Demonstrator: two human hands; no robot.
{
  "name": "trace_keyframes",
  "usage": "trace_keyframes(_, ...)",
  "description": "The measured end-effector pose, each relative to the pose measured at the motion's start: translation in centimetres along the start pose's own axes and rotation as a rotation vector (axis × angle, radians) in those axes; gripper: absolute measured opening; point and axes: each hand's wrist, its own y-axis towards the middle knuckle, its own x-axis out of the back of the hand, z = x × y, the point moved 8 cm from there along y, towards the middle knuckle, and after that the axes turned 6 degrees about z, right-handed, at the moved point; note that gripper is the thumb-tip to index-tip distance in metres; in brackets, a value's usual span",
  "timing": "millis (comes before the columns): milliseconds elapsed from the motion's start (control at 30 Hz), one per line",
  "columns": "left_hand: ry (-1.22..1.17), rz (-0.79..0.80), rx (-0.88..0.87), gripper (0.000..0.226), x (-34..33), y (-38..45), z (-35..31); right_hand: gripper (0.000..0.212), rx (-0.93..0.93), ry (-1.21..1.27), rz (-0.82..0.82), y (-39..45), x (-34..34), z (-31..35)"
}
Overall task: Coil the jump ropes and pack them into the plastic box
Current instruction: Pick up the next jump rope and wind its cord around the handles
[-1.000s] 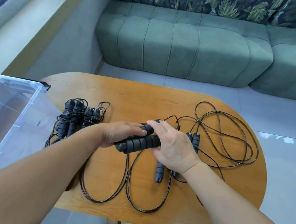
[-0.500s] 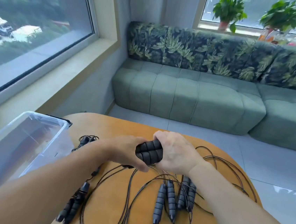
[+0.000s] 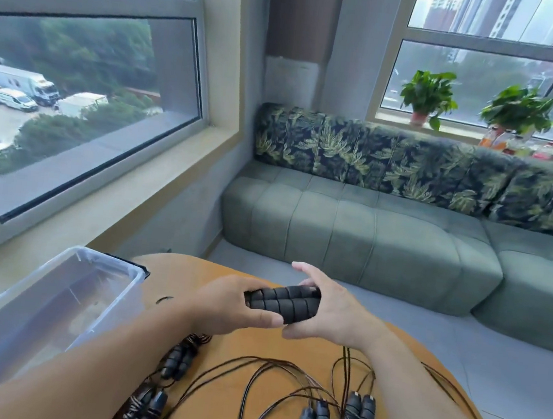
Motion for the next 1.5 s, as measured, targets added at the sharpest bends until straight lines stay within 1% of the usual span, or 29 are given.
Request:
trace_keyframes(67, 0.044, 0.034, -0.009, 0.044, 0.6, -0.3, 0.5, 0.070, 0.014, -0.062, 0.004, 0.5, 0.2, 1.1)
trace_keyframes(133, 0.145, 0.110, 0.017, 0.039, 0.9, -0.4, 1.0, 0.057, 0.022, -0.141, -0.013, 1.0, 0.2, 2.4)
trace_keyframes(200, 0.221, 0.126, 0.049, 0.043, 1.4, -0.3, 1.7, 0.052, 0.030, -0.190, -0.034, 1.4, 0.3, 4.0)
trace_keyframes(267, 0.256, 0.078, 0.078, 0.052, 1.9, -0.4, 2.2, 0.050, 0.038, -0.225, -0.068, 1.5, 0.7, 5.3)
trace_keyframes(333, 0.248, 0.003, 0.096, 0.054, 2.3, -0.6, 2.6, 0.055, 0.036, -0.212, -0.094, 1.7, 1.0, 5.9)
trace_keyframes(367, 0.229, -0.030, 0.094, 0.054, 2.5, -0.6, 3.0, 0.062, 0.028, -0.179, -0.094, 1.9, 1.0, 5.9)
trace_keyframes(467, 0.139, -0.044, 0.089, 0.048, 3.0, -0.6, 4.0, 0.093, -0.019, -0.030, -0.064, 2.5, 0.4, 5.1)
trace_keyframes(500, 0.108, -0.036, 0.090, 0.046, 3.0, -0.4, 4.4, 0.098, -0.029, 0.006, -0.063, 2.7, 0.3, 4.9)
trace_keyframes(567, 0.063, -0.018, 0.082, 0.044, 2.9, -0.2, 5.1, 0.100, -0.035, 0.104, -0.056, 2.9, -0.2, 4.7)
trace_keyframes(633, -0.004, -0.001, 0.071, 0.044, 2.8, 0.1, 5.7, 0.098, -0.020, 0.264, -0.022, 2.8, -0.8, 4.3)
trace_keyframes(700, -0.057, -0.002, 0.072, 0.041, 2.8, 0.2, 6.5, 0.090, -0.010, 0.463, -0.023, 2.5, -1.1, 3.6)
trace_keyframes(767, -0.149, -0.012, 0.076, 0.040, 2.8, 0.4, 7.3, 0.074, -0.001, 0.713, -0.068, 2.5, -1.0, 2.8)
trace_keyframes(833, -0.393, -0.011, 0.056, 0.045, 2.2, 1.1, 8.4, 0.044, -0.028, 0.911, -0.193, 2.7, -0.8, 1.8)
trace_keyframes(867, -0.536, -0.018, 0.047, 0.047, 2.1, 1.5, 8.9, 0.036, -0.067, 0.928, -0.280, 2.7, -0.7, 1.2)
trace_keyframes(933, -0.712, -0.049, 0.046, 0.043, 2.1, 2.1, 9.5, 0.037, -0.134, 0.855, -0.456, 2.8, -0.6, 0.4)
trace_keyframes(1000, -0.785, -0.069, 0.045, 0.041, 2.4, 2.4, 9.3, 0.038, -0.133, 0.795, -0.586, 2.8, -0.9, 0.5)
trace_keyframes(1067, -0.816, -0.073, 0.044, 0.039, 2.7, 2.7, 8.6, 0.039, -0.138, 0.757, -0.631, 3.0, -1.7, 1.3)
trace_keyframes(1100, -0.830, -0.073, 0.046, 0.035, 2.6, 2.9, 8.2, 0.040, -0.149, 0.693, -0.649, 3.1, -2.0, 2.1)
trace_keyframes(1167, -0.850, -0.075, 0.054, 0.030, 2.6, 3.1, 7.5, 0.041, -0.214, 0.448, -0.695, 3.0, -2.1, 3.3)
trace_keyframes(1200, -0.852, -0.093, 0.050, 0.031, 2.8, 3.3, 7.1, 0.039, -0.243, 0.253, -0.688, 3.0, -2.3, 4.1)
trace_keyframes(1233, -0.837, -0.123, 0.045, 0.032, 3.0, 3.4, 6.9, 0.036, -0.267, 0.043, -0.649, 3.3, -2.8, 5.2)
trace_keyframes(1267, -0.806, -0.163, 0.038, 0.030, 3.4, 3.6, 6.6, 0.031, -0.266, -0.098, -0.613, 3.5, -3.6, 6.1)
trace_keyframes(1300, -0.746, -0.203, 0.032, 0.029, 3.7, 3.7, 6.4, 0.027, -0.264, -0.158, -0.559, 3.8, -4.4, 6.7)
trace_keyframes(1333, -0.635, -0.238, 0.033, 0.034, 3.9, 3.8, 6.3, 0.028, -0.277, -0.206, -0.495, 4.2, -5.2, 6.9)
trace_keyframes(1400, -0.389, -0.276, 0.034, 0.058, 3.9, 4.0, 6.3, 0.034, -0.335, -0.378, -0.331, 4.8, -6.1, 7.2)
trace_keyframes(1433, -0.311, -0.285, 0.031, 0.065, 3.9, 4.0, 6.5, 0.032, -0.343, -0.482, -0.236, 4.9, -6.3, 7.5)
trace_keyframes(1500, -0.178, -0.297, 0.020, 0.069, 4.1, 3.9, 6.8, 0.022, -0.310, -0.581, -0.115, 4.3, -6.1, 8.1)
